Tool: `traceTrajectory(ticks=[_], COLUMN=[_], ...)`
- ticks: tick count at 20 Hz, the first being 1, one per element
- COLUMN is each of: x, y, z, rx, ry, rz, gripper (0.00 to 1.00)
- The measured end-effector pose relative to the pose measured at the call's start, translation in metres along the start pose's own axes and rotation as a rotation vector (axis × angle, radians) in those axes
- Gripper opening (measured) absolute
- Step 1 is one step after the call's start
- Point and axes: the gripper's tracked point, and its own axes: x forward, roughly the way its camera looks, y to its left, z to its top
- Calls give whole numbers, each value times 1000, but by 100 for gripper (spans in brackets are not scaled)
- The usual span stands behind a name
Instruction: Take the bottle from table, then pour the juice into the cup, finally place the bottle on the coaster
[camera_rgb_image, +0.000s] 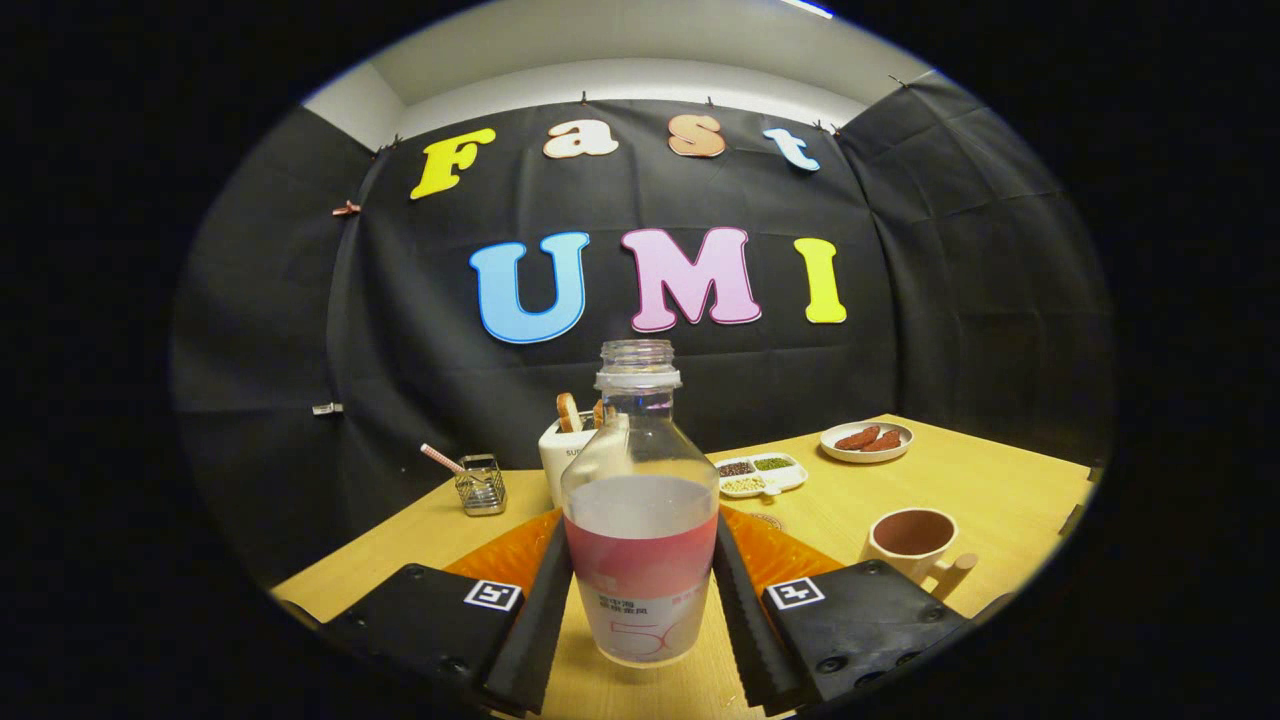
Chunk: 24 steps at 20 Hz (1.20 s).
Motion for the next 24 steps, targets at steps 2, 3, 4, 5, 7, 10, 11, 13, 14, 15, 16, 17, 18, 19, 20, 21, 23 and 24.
traceTrajectory(ticks=[2, 3, 4, 5, 7, 10, 11, 13, 14, 15, 16, 17, 18, 19, 20, 21, 23, 24], x=[-6, -9, -12, -13, -13, -10, -9, -4, -1, 1, 2, 3, 5, 7, 9, 13, 14, 15], y=[-8, -12, -19, -24, -35, -49, -50, -59, -65, -66, -64, -62, -63, -63, -65, -65, -68, -69], z=[11, 14, 18, 19, 15, 11, 12, 3, -5, -12, -17, -22, -27, -30, -34, -41, -49, -48], rx=[32, 50, 72, 98, 159, 286, 326, 403, 437, 480, 531, 591, 650, 710, 766, 814, 895, 929], ry=[15, 20, 19, 27, 66, 131, 140, 171, 193, 215, 237, 256, 265, 268, 275, 289, 304, 302], rz=[6, 12, 17, 22, 29, 33, 42, 19, -1, -10, -13, -17, -20, -26, -31, -40, -54, -59], gripper=[74, 74, 74, 74, 74, 74, 74, 74, 74, 74, 74, 74, 74, 74, 74, 74, 74, 74])
